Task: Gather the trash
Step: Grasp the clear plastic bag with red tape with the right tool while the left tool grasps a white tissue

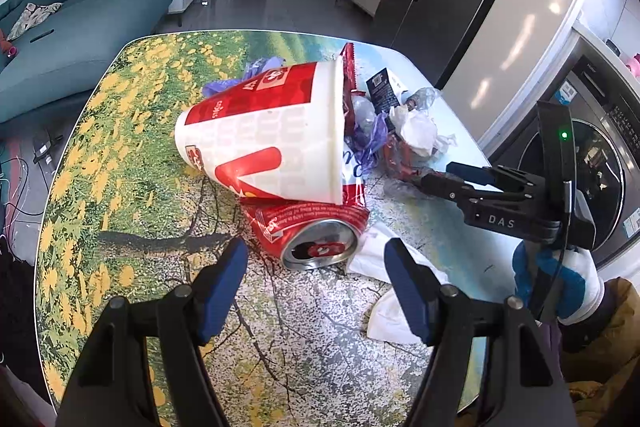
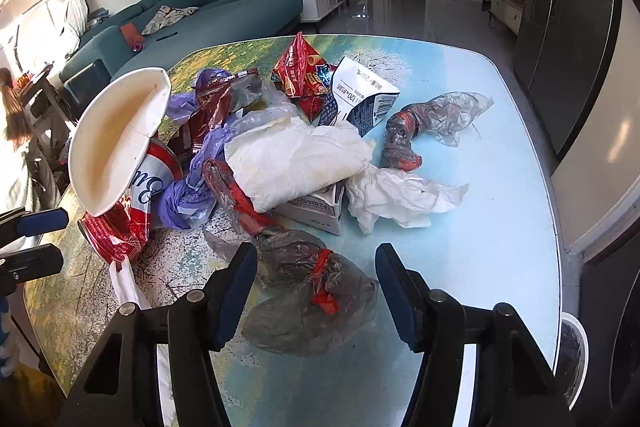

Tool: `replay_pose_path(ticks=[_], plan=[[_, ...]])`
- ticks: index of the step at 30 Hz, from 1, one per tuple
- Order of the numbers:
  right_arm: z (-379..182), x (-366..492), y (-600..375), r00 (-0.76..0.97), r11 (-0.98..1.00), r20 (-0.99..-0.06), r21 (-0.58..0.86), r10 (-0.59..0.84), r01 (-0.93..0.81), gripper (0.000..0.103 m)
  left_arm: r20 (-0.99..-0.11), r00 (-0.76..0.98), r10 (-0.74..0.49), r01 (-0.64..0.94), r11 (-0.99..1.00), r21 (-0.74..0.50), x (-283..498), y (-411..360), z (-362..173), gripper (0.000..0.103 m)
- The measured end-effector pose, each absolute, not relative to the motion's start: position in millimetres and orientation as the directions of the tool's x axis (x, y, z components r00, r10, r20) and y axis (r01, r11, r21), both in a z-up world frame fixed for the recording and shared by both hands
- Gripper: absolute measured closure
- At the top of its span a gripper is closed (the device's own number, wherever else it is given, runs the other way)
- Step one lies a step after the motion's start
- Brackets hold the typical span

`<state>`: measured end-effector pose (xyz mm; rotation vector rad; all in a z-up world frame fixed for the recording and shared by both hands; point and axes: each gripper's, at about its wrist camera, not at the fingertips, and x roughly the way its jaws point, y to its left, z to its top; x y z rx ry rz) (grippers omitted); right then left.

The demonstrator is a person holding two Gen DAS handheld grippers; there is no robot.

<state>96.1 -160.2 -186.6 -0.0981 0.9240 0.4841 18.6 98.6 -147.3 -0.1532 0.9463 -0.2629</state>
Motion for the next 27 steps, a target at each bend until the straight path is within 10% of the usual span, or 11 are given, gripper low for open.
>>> replay_pose_path(ticks=[9,23,27], plan=[[-193.0,87.2,-167.2,0.482,0.870,-0.785,0.141,0.390,-0.473,0.088,-0.753,0.528,-0.392,0.286,0.917,-0.277,1.7,73.4,-137.2,0.034],[-157.9,32.2,-208.4,0.565,0.867,-0.695,0.176,0.444,-0.466,0.090,-0.863,0.317,-0.392,0.429,0.871,-0.238,8.3,-10.1,-177.1,0.036],[-148.5,17.8,-226.0,0.599,0.879,-0.669,0.184,0.440,-0.440,0.090,-0.879,0.298,-0.373,0.423,0.877,-0.229,15.8,-21.9,-186.3,0.065]])
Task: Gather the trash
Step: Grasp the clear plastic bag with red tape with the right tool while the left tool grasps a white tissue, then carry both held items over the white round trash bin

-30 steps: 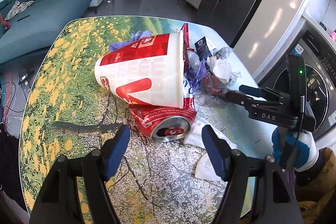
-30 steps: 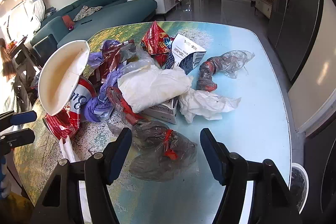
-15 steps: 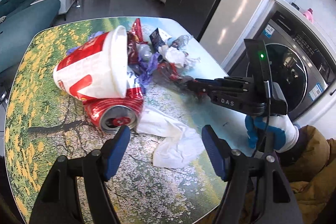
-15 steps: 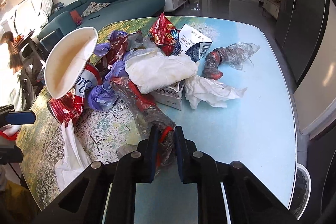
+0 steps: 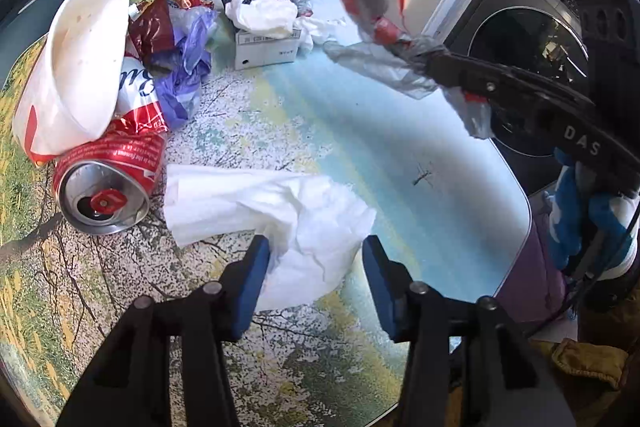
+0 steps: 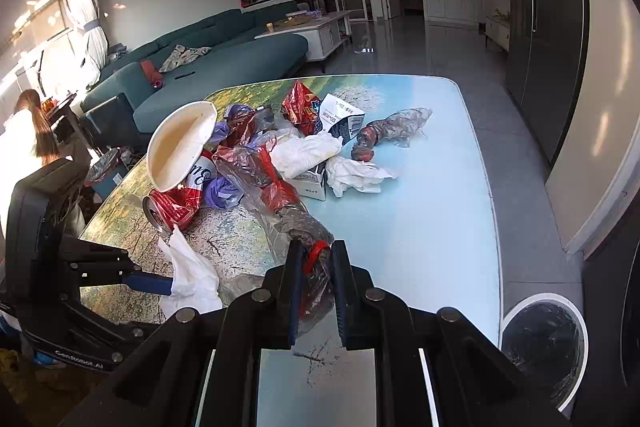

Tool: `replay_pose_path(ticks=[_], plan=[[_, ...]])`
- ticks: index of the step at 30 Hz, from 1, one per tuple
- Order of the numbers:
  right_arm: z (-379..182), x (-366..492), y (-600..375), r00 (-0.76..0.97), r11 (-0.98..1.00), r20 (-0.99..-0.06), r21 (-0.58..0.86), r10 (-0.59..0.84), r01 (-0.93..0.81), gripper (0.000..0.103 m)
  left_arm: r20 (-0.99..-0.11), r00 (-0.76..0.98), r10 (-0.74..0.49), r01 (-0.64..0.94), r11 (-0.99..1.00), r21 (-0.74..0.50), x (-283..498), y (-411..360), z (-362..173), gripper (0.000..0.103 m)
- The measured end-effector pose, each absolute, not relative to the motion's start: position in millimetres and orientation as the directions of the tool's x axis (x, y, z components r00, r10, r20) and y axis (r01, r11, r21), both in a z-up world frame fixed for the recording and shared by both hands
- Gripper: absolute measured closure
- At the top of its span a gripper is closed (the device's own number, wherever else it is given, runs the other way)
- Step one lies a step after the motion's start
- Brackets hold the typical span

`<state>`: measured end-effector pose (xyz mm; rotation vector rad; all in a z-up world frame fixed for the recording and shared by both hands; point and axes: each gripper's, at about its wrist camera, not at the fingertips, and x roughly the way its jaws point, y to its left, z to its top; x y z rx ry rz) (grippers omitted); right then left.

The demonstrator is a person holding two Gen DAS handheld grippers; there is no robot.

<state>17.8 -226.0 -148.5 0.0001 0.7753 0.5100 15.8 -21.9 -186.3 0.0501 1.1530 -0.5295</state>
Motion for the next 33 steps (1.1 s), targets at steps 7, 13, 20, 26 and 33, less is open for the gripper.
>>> replay_pose_path(ticks=[7,13,20,26,33], plan=[[-141.5,2.6,-272.4,0.656,0.907,-0.633,0.215,0.411,-0.361,0.090,-0.866,0.290,-0.407,0.420,0.867,-0.267,18.3,-38.1,-181.4,0.101],[-145.7,-8.3,-334.7,0.709,0.948,-0.630,0.221,0.318,-0.228,0.090,-0.811,0.332,-0.482,0.542,0.801,-0.254,28.9,-82.0,-132.3,0.101],[-171.6,-12.2,-415.3,0.708,0.980,-0.694,0.199,0.127,0.019,0.090,-0.782,0.259,-0.567,0.698,0.670,-0.254,50.6,-193.1,-105.1,0.101],[-203.9,-5.5,-465.8,0.651,0.965,-0.758,0.192,0.030,0.179,0.089,-0.803,0.138,-0.580,0.726,0.611,-0.317,67.7,-296.3,-124.2,0.101],[-233.2,2.4,-500.5,0.594,0.944,-0.804,0.169,-0.035,0.283,0.087,-0.780,0.028,-0.625,0.662,0.596,-0.454,103.1,-370.4,-163.4,0.098]])
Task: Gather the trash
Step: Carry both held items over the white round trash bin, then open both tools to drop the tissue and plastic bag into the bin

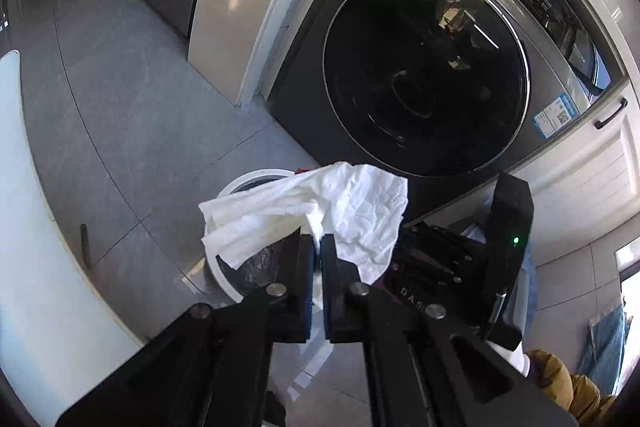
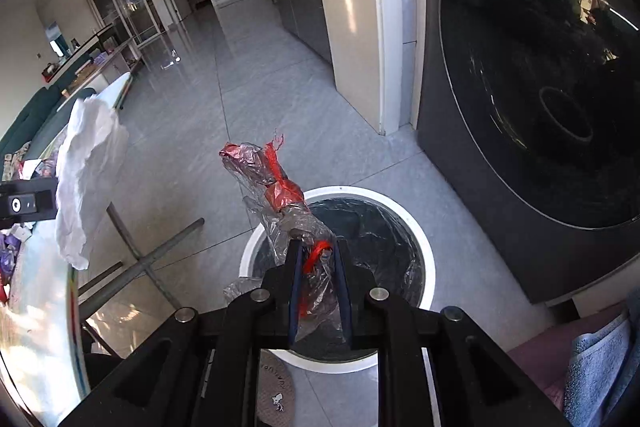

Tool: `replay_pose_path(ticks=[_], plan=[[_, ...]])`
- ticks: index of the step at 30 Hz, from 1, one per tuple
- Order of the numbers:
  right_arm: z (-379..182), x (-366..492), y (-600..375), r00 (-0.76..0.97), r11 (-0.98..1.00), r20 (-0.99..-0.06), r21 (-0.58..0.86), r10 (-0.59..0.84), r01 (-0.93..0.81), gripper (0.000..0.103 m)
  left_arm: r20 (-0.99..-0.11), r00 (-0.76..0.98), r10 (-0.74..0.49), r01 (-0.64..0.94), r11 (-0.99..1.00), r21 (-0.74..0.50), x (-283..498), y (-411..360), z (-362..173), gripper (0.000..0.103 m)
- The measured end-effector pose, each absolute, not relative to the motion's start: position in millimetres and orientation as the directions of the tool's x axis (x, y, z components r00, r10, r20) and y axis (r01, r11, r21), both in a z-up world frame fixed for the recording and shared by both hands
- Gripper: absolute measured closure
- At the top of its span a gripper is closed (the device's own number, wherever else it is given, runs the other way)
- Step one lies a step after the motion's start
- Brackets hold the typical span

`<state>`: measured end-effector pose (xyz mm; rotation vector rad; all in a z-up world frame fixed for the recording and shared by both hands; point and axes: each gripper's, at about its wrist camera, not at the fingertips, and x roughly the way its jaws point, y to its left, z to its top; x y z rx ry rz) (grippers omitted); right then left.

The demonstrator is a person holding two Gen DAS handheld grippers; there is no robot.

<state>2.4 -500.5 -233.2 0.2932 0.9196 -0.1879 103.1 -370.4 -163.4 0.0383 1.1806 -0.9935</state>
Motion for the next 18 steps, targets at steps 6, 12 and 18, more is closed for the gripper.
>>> replay_pose_path(ticks=[6,12,18], plan=[[-243.7,-0.3,-516.8,0.560,0.927,-0.823,0.134,-0.093,0.351,0.071,-0.754,-0.014,-0.657,0.580,0.609,-0.541,119.0,-393.9,-190.0,0.041],[-233.5,-15.9,-522.5,0.570,0.912,-0.815,0.145,-0.110,0.384,0.066,-0.732,0.054,-0.679,0.613,0.601,-0.513,106.5,-368.7,-168.6,0.041],[-220.0,-13.3,-519.3,0.600,0.907,-0.794,0.182,-0.093,0.380,0.066,-0.705,0.279,-0.652,0.640,0.674,-0.370,85.3,-314.1,-125.6,0.041]])
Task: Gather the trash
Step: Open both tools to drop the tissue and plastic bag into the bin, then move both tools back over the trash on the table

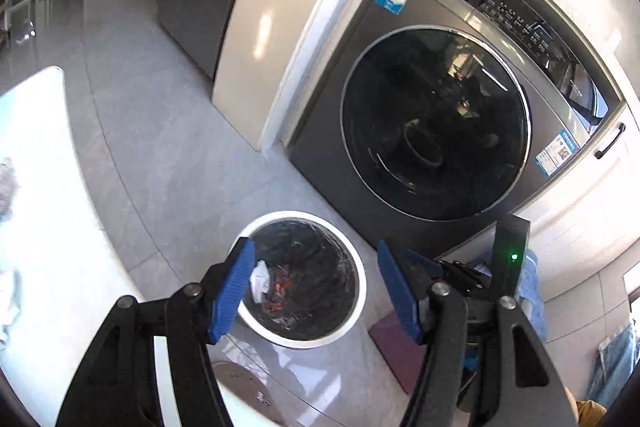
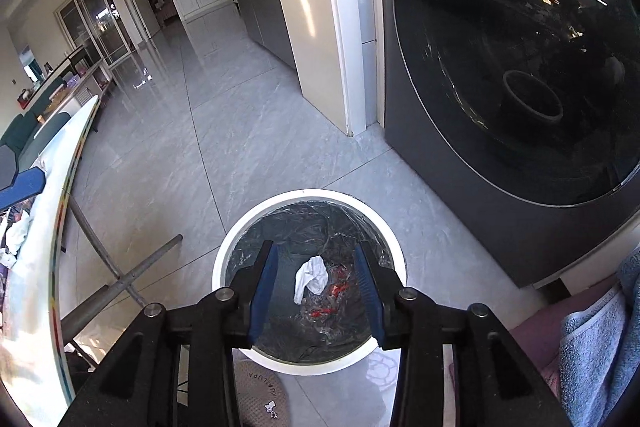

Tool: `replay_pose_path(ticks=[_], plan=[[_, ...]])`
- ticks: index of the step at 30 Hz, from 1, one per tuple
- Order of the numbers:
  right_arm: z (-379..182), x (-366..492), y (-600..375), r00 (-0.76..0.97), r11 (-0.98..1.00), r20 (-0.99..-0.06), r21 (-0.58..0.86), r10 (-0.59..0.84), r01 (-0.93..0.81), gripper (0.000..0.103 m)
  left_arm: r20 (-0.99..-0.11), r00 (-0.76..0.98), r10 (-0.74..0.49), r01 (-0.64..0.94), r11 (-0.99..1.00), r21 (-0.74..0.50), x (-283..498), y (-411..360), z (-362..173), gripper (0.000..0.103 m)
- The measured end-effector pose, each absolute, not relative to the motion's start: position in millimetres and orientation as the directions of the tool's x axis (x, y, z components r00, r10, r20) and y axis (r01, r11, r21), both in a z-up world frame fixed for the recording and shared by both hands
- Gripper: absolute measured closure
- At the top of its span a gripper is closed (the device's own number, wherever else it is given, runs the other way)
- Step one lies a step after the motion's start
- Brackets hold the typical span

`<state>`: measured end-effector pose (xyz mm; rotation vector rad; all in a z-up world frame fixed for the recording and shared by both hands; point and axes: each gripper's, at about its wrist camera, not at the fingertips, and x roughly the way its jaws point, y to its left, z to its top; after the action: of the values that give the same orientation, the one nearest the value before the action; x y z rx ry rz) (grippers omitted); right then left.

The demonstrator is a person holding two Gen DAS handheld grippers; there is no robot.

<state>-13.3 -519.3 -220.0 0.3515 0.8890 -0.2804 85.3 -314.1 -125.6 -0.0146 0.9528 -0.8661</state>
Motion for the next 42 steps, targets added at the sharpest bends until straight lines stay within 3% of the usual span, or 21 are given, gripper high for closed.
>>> replay_pose_path(ticks=[6,10,18,25,35,42], plan=[[-197.7,-4.2,-491.3,0.649,0.927,-0.758,0.193,-0.067,0.322,0.064,-0.613,0.573,-0.544,0.504,0.824,-0.259,89.8,-213.1,-86.4,0.041],[-182.8,1.7,-471.5,0.679,0.938,-0.733,0.197,-0.052,0.284,0.064,-0.531,0.756,-0.382,0.320,0.924,-0.210,113.2,-138.0,-65.1,0.041],[-149.6,17.4,-434.7,0.733,0.958,-0.680,0.193,-0.027,0.214,0.063,-0.545,0.831,-0.113,0.031,0.987,-0.157,168.0,-32.1,-87.1,0.040],[-126.3,30.9,-393.8,0.764,0.975,-0.645,0.180,0.014,0.133,0.060,-0.578,0.814,-0.060,-0.046,0.985,-0.166,164.4,10.4,-112.6,0.040],[-120.5,59.0,-312.4,0.746,0.979,-0.638,0.184,0.190,-0.091,0.059,-0.608,0.794,-0.027,-0.089,0.983,-0.160,139.3,53.6,-121.9,0.040],[-127.5,70.2,-266.6,0.695,0.951,-0.648,0.210,0.310,-0.228,0.059,-0.603,0.786,-0.138,0.023,0.981,-0.194,103.0,57.5,-109.9,0.040]])
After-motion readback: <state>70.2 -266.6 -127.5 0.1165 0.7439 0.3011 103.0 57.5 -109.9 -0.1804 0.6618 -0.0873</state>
